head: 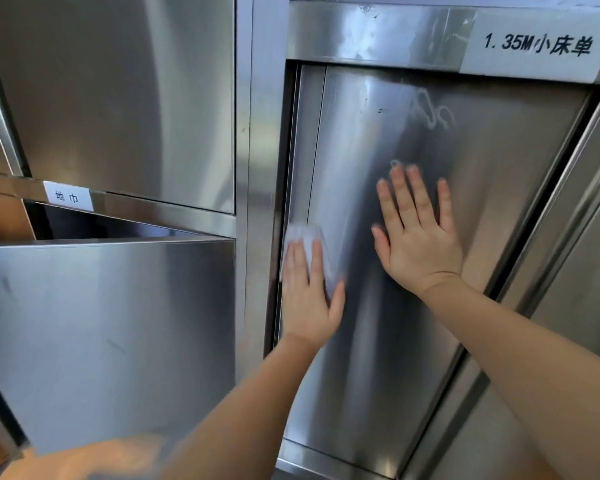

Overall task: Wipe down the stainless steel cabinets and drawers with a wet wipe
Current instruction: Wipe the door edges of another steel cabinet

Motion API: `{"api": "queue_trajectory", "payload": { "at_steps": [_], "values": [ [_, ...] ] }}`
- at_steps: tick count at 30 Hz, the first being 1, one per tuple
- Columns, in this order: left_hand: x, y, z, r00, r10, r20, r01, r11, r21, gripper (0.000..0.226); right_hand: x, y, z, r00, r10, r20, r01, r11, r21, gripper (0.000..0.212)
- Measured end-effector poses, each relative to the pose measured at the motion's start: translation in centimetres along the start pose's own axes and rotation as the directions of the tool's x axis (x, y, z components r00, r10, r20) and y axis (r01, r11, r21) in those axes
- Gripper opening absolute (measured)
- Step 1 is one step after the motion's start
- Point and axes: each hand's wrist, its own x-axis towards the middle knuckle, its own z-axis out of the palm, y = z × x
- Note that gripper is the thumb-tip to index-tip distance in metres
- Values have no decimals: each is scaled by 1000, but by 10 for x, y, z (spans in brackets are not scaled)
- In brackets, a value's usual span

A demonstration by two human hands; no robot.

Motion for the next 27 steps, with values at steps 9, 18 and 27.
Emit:
{"api": "queue_trajectory", "payload": {
  "at_steps": [9, 18, 27],
  "values": [
    [-1, 10, -6, 1000, -15, 24, 17, 997, -81, 82, 2, 0, -1, 1000, 4, 8, -4, 1000, 12, 63],
    [169, 76, -64, 978, 125, -165, -136, 989, -59, 72, 2, 1, -4, 1000, 7, 6, -7, 1000, 16, 62],
    [24, 13, -22, 997, 18, 71, -15, 999, -42, 76, 0, 0, -4, 1000, -2, 11, 2, 1000, -24, 63]
  ]
}}
